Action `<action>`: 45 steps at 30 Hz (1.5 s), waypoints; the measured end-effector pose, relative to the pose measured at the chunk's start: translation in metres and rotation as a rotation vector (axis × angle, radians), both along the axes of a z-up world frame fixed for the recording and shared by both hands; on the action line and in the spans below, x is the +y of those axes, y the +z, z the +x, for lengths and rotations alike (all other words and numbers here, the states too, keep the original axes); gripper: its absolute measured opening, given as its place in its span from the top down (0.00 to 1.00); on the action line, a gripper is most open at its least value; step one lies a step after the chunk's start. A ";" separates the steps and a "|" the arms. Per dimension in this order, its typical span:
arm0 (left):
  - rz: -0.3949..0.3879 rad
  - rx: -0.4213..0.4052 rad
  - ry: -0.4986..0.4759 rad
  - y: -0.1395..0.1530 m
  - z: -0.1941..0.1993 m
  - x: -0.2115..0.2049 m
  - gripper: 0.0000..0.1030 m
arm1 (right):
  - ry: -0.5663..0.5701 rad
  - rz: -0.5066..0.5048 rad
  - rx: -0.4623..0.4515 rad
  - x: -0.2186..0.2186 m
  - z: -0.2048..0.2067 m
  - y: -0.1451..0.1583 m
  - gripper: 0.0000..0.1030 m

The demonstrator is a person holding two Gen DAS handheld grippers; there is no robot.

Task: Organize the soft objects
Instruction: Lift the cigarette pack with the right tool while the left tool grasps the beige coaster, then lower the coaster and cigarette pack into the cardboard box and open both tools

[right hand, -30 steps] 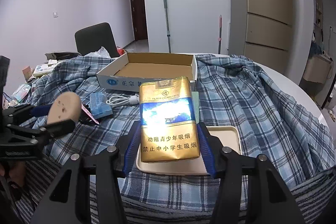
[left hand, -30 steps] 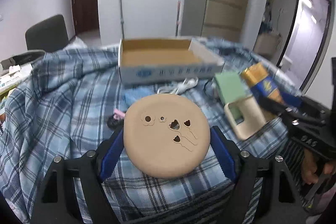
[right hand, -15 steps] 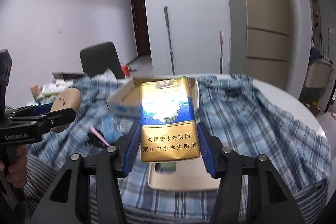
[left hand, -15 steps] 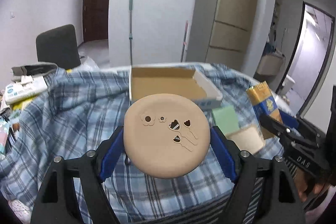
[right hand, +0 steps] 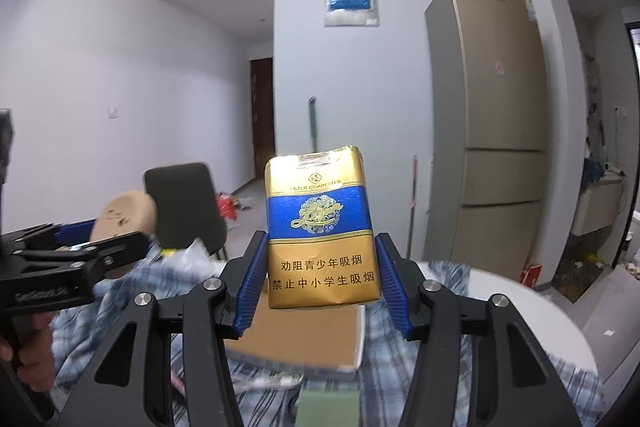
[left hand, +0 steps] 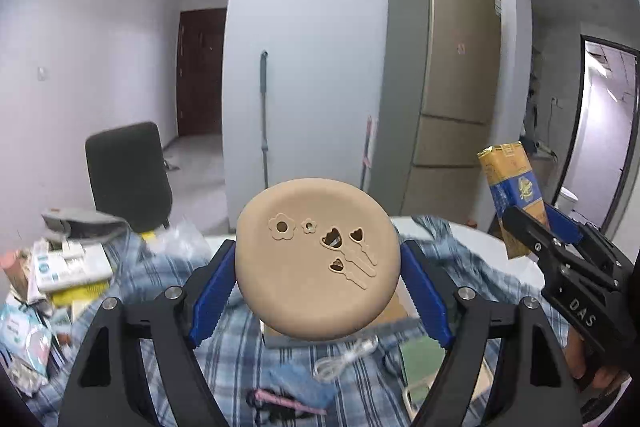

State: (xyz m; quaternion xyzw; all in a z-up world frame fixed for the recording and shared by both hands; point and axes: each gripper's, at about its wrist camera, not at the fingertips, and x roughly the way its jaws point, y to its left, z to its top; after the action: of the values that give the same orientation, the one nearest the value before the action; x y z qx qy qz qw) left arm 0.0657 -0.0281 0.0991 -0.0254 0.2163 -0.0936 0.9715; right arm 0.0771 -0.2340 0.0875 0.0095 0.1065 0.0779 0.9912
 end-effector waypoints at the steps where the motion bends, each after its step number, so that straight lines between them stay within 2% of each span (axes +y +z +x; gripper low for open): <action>1: 0.001 -0.013 0.009 0.007 0.004 0.000 0.20 | -0.004 0.002 -0.003 0.000 0.007 0.003 0.49; 4: -0.011 -0.026 0.012 0.019 0.016 -0.001 0.20 | -0.002 0.020 0.007 -0.001 0.027 0.005 0.49; 7: 0.007 -0.050 0.033 0.030 0.028 -0.005 0.20 | -0.013 -0.012 0.010 0.004 0.044 0.006 0.49; 15: 0.007 -0.089 0.034 0.054 0.060 -0.007 0.20 | 0.023 -0.019 0.018 0.017 0.071 0.013 0.49; 21: 0.030 -0.029 0.020 0.043 0.084 -0.005 0.20 | 0.046 -0.051 0.087 0.029 0.089 -0.008 0.49; 28: 0.033 0.072 0.015 0.012 0.120 -0.001 0.20 | 0.039 -0.044 0.217 0.028 0.113 -0.047 0.49; 35: 0.028 0.237 0.006 -0.044 0.174 0.002 0.20 | 0.016 -0.085 0.339 0.026 0.141 -0.091 0.49; 38: 0.072 0.294 0.026 -0.068 0.193 0.000 0.20 | 0.027 -0.092 0.408 0.022 0.151 -0.114 0.49; 42: 0.067 0.383 0.018 -0.101 0.208 0.000 0.20 | 0.029 -0.111 0.483 0.023 0.167 -0.138 0.49; 45: 0.085 0.410 0.014 -0.114 0.211 -0.005 0.20 | 0.036 -0.113 0.520 0.024 0.175 -0.147 0.49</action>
State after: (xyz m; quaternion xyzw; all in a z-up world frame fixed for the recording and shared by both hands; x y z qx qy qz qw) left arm 0.2769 -0.0326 -0.0148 -0.0046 0.4132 -0.0707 0.9079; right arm 0.2518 -0.2097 -0.0599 -0.0282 0.3621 0.0845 0.9279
